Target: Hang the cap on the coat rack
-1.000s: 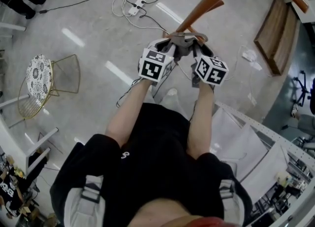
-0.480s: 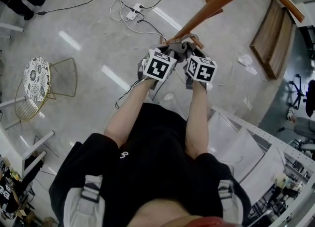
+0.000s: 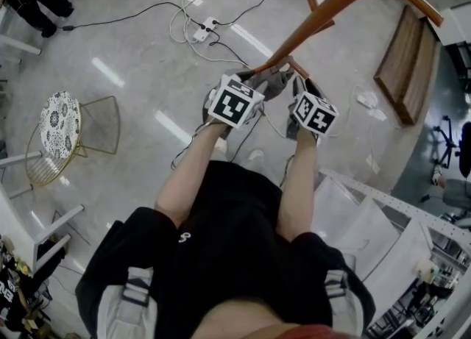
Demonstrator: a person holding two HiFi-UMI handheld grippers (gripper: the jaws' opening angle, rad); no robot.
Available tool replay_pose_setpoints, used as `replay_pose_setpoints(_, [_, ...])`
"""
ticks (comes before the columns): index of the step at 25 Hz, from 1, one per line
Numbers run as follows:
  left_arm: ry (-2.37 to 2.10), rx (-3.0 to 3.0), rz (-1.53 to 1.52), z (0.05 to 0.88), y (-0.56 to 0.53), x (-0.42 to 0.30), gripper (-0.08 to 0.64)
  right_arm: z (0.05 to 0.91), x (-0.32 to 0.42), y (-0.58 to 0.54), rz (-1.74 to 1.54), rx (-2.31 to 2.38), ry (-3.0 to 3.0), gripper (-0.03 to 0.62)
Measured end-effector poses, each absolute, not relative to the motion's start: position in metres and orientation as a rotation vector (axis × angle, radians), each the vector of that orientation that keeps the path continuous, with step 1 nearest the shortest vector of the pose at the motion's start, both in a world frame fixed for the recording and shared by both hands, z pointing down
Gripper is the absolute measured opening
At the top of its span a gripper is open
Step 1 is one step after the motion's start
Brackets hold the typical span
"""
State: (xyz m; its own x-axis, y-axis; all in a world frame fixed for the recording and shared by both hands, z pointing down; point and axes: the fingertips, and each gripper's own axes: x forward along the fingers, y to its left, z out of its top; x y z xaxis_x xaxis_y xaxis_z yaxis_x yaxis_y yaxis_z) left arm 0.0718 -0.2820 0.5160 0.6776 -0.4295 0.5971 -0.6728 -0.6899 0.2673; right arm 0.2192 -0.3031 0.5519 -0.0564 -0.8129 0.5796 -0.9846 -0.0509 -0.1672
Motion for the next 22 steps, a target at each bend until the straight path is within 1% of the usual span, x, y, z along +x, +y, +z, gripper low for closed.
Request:
replay_pose_setpoints(1, [-0.884,2.438,0.662,0.506,-0.287,0.069,0.130,0.541,0.230,-0.301,0.763,1.996,-1.905,0.074])
replay_pose_setpoints(2, [-0.918,2.462,0.631,0.496,-0.292,0.067,0.129,0.529,0.240,-0.300,0.725,2.070,-1.890,0.041])
replay_pose_setpoints(3, [-0.953,2.489,0.595,0.485,-0.298,0.065,0.119,0.516,0.248,-0.298,0.690,2.134,-1.885,0.030])
replay_pose_setpoints(4, [-0.989,2.520,0.550,0.471,-0.305,0.064,0.094,0.502,0.252,-0.297,0.654,2.187,-1.895,0.020])
replay_pose_setpoints(6, [-1.058,2.597,0.437,0.438,-0.317,0.065,0.000,0.470,0.254,-0.297,0.577,2.257,-1.953,0.009])
replay_pose_setpoints(10, [-1.168,2.718,0.233,0.371,-0.340,0.069,0.000,0.391,0.240,-0.305,0.375,2.328,-2.164,-0.003])
replay_pose_setpoints(13, [-1.153,2.696,-0.020,0.315,-0.352,0.072,-0.002,0.317,0.226,-0.316,0.160,2.412,-2.402,-0.006])
replay_pose_setpoints(15, [-1.174,2.677,-0.169,0.284,-0.352,0.069,-0.002,0.284,0.213,-0.322,0.064,2.421,-2.483,-0.006])
replay_pose_setpoints(18, [-1.266,2.700,-0.177,0.281,-0.342,0.059,-0.002,0.277,0.194,-0.321,0.010,2.371,-2.412,-0.006])
replay_pose_setpoints(22, [-1.370,2.709,-0.064,0.309,-0.332,0.049,-0.002,0.302,0.183,-0.313,0.033,2.303,-2.307,-0.006])
